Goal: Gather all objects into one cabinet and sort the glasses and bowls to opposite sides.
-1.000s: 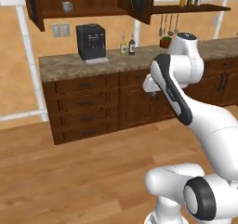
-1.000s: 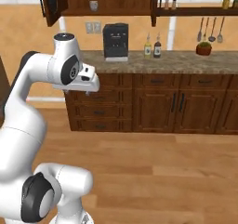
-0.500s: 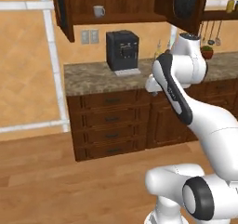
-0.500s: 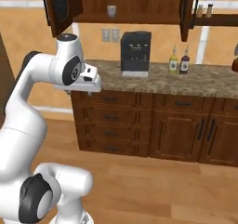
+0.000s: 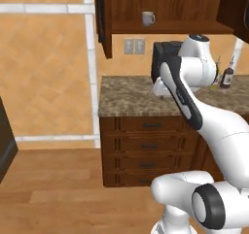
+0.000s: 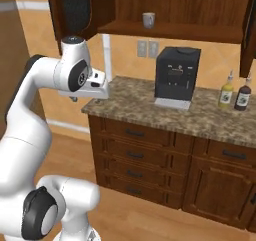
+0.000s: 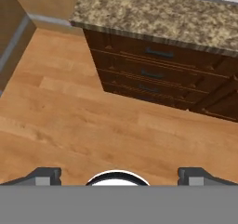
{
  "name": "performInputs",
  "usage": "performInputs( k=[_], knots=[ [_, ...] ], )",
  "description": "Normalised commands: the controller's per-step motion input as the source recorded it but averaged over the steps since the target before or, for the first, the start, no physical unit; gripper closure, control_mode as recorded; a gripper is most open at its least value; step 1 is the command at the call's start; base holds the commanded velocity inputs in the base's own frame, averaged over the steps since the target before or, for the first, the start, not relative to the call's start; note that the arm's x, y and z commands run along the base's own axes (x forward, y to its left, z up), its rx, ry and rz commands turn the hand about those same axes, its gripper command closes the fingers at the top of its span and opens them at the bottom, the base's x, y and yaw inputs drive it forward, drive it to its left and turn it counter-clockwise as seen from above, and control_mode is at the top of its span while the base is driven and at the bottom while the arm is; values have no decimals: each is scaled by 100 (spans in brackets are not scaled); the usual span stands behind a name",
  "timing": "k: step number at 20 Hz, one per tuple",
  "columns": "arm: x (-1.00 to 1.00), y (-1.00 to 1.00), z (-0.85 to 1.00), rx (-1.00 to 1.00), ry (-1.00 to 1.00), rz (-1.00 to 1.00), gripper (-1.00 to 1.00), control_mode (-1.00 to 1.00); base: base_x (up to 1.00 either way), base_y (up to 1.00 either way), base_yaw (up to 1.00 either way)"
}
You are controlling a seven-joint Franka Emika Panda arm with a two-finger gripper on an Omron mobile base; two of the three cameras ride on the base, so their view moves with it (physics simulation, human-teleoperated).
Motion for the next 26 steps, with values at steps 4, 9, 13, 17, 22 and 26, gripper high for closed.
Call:
performInputs(
  k=[4,9,13,17,22,26],
  knots=[
    [0,0,0,0,0,0,-100,100,67,-1,13],
    [0,0,0,0,0,0,-100,100,30,-20,-3],
    [0,0,0,0,0,0,-100,100,37,-30,-9],
    [0,0,0,0,0,0,-100,100,42,-26,-9],
    [0,0,0,0,0,0,-100,100,51,-29,-9],
    [0,0,0,0,0,0,-100,100,69,-41,-11]
  ],
)
